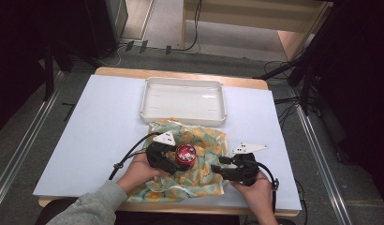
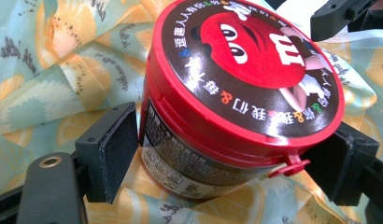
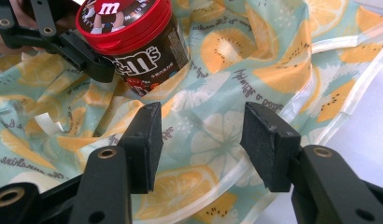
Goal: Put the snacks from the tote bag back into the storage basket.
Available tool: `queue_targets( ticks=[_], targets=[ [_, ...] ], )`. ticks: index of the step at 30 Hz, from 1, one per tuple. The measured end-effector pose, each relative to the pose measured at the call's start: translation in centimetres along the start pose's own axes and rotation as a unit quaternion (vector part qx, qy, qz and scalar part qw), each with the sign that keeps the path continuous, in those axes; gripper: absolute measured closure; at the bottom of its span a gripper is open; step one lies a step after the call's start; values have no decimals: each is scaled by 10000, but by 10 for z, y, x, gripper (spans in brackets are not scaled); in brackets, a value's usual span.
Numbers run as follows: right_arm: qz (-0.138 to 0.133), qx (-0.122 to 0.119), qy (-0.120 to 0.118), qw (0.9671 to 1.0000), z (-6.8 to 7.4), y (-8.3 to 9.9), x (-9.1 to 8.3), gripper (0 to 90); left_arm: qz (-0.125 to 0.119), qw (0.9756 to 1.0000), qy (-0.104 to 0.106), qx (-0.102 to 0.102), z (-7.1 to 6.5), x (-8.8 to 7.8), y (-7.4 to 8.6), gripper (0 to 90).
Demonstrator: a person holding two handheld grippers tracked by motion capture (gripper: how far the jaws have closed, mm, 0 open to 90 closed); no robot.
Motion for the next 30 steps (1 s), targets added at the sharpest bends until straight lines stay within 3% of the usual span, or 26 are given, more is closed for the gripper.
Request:
queue_targets(
  ticks=[7, 16, 19, 30],
  targets=[
    [11, 31, -7, 10000, 1, 0, 1, 490, -43, 10000, 11, 10, 0, 5, 0, 173],
    [8, 36, -1, 10000, 0, 0, 1, 484, -9, 9999, -142, 51, 0, 10, 2, 182],
    [3, 33, 1, 10000, 0, 0, 1, 484, -2, 9999, -137, -15, 1, 9, 2, 184],
    [4, 43, -3, 10000, 0, 0, 1, 484, -108, 9995, -261, 122, 2, 2, -4, 241]
  ],
)
Point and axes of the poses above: each handheld gripper's, and its own axes: x roughly forward along the jaws, y roughly out of its underside, z roughly to its left, the point moved 10 cm from there along x, roughly forward along the jaws, and after that the axes turned 2 degrees about -x, right-handed, at the moved point
